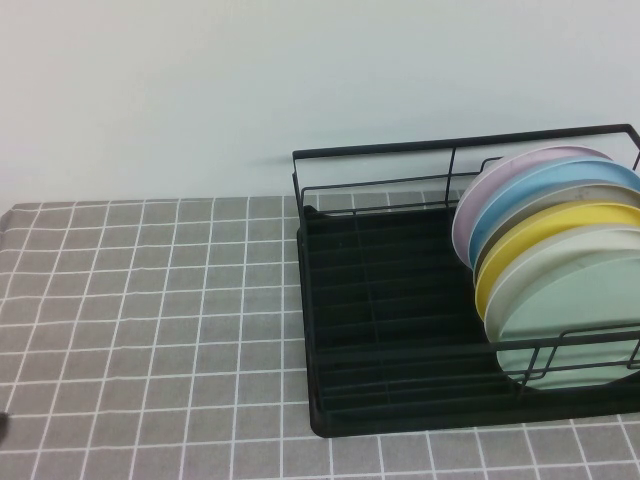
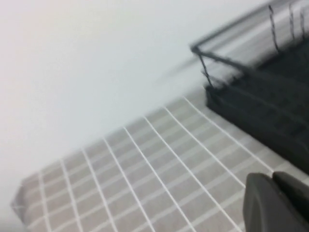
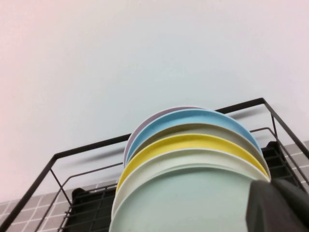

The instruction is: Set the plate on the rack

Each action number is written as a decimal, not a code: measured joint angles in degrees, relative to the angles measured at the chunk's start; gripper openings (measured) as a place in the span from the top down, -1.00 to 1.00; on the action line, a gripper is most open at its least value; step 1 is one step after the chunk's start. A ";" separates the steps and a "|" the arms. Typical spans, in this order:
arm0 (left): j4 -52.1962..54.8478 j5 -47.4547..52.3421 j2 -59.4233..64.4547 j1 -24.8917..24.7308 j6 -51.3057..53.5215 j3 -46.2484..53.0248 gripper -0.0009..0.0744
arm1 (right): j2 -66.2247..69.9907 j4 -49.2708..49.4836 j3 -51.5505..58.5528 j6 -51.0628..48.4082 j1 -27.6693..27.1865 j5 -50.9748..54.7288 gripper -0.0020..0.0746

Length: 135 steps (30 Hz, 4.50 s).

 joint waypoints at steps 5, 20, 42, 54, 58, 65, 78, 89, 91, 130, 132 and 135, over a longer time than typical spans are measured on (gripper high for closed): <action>-0.64 -1.22 -5.02 4.64 0.00 1.59 0.98 | 0.00 2.51 0.00 0.00 0.00 -0.02 0.95; 7.20 -11.50 -11.29 14.43 -24.65 20.07 0.98 | 0.07 3.69 0.03 0.00 0.00 -0.13 0.95; 14.07 -6.17 -11.29 13.46 -34.74 20.26 0.98 | 0.07 3.91 0.03 0.00 0.00 -0.13 0.95; 14.07 -6.12 -11.29 13.46 -34.74 20.26 0.98 | -0.42 3.96 0.03 -0.09 0.00 -0.13 0.95; 14.07 -6.12 -11.29 13.46 -34.74 20.26 0.98 | -2.71 -12.70 0.03 -3.89 0.00 0.67 0.95; 14.07 -6.12 -11.29 13.46 -34.74 20.26 0.98 | -9.26 -51.48 0.03 27.86 -6.65 17.78 0.95; 14.07 -6.03 -11.29 13.46 -34.74 20.26 0.98 | -16.36 -74.22 8.49 59.18 -9.63 21.54 0.95; 14.07 -6.03 -11.29 13.46 -34.74 20.26 0.98 | -16.36 -74.76 8.49 56.48 -9.63 21.31 0.95; 14.07 -6.03 -11.29 13.46 -34.74 20.26 0.98 | -16.36 -74.80 8.49 56.48 -9.63 21.31 0.95; 14.07 -6.03 -11.29 13.46 -34.74 20.26 0.98 | -16.36 -75.01 8.49 55.90 -9.63 21.19 0.95; 14.07 -6.03 -11.29 13.46 -34.74 20.26 0.98 | -16.36 -75.01 8.49 55.90 -9.63 21.19 0.95; 14.07 -6.03 -11.29 13.46 -34.74 20.26 0.98 | -16.36 -75.01 8.49 55.90 -9.63 21.19 0.95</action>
